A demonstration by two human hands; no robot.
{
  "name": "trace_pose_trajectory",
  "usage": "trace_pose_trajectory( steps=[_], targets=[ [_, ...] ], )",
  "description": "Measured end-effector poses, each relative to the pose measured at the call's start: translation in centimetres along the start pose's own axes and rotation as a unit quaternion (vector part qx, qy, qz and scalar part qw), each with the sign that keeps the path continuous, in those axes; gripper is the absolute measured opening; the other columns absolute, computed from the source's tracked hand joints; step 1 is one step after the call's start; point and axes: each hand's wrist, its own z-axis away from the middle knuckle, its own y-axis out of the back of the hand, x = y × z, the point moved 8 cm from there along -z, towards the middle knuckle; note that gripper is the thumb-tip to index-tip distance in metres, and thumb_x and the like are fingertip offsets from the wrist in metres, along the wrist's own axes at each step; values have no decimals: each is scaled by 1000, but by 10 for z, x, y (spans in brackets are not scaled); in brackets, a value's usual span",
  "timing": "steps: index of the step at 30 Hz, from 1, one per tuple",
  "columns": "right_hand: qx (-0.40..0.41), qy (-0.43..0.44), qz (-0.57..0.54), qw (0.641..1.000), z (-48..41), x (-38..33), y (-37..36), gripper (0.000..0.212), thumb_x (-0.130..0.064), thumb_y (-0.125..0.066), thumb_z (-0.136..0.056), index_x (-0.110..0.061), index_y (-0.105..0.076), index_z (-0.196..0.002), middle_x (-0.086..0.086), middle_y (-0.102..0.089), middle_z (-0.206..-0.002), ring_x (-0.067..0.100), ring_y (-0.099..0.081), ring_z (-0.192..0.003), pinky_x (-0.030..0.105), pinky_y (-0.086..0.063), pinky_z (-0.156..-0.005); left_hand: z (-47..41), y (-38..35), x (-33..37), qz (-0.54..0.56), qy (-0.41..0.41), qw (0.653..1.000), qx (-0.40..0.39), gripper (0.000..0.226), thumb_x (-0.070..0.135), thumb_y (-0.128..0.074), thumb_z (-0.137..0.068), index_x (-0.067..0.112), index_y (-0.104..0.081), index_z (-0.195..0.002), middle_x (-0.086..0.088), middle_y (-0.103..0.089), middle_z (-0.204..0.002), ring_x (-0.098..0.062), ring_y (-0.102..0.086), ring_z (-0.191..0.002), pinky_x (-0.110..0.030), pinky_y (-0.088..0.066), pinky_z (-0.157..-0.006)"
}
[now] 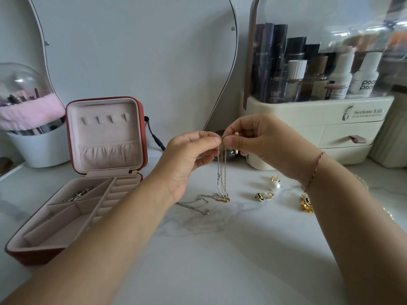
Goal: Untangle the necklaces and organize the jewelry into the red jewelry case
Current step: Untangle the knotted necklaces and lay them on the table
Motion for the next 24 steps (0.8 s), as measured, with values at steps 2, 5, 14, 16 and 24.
trace_pose_trajectory(
  steps=[2, 5, 14, 16, 24],
  targets=[
    [-6, -2, 17, 1000, 1, -1, -1, 5, -16, -68, -85, -11, -69, -87, 5, -64, -73, 10, -52, -63, 26, -47, -66, 0, -4, -2, -8, 5, 1000, -14, 6, 16, -66, -75, 18, -66, -69, 1, -62, -69, -13, -58, -74, -24, -49, -74],
    [1, 6, 48, 999, 1, -3, 0, 3, -17, -66, -86, -16, -68, -85, 3, -65, -73, 9, -53, -64, 27, -48, -68, -2, -6, -5, -8, 13, 999, -31, 11, 23, -60, -69, 14, -66, -67, -1, -62, -69, -13, -58, -72, -26, -50, -74],
    [-40, -68, -172, 982, 3, 3, -12, 8, -8, -52, -94, -7, -57, -87, 9, -63, -79, 14, -62, -70, 28, -55, -76, -4, -10, -8, 14, 33, 996, -78, 15, 22, -57, -70, 11, -63, -77, -6, -64, -82, -12, -57, -71, -24, -51, -70],
    [-43, -82, -198, 976, 5, 4, -13, 9, -8, -50, -94, -8, -55, -87, 8, -63, -76, 12, -61, -64, 22, -55, -68, -5, -9, -10, 13, 31, 996, -79, 19, 23, -57, -71, 9, -64, -82, -9, -64, -86, -15, -57, -77, -25, -50, -71],
    [18, -86, -167, 982, 3, 8, -1, 14, -5, -52, -93, -10, -58, -81, 5, -56, -69, 12, -47, -61, 19, -44, -59, -4, -10, -7, 143, 68, 984, -80, 17, 18, -50, -73, 18, -55, -57, 0, -56, -68, -13, -53, -63, -30, -46, -73]
  ],
)
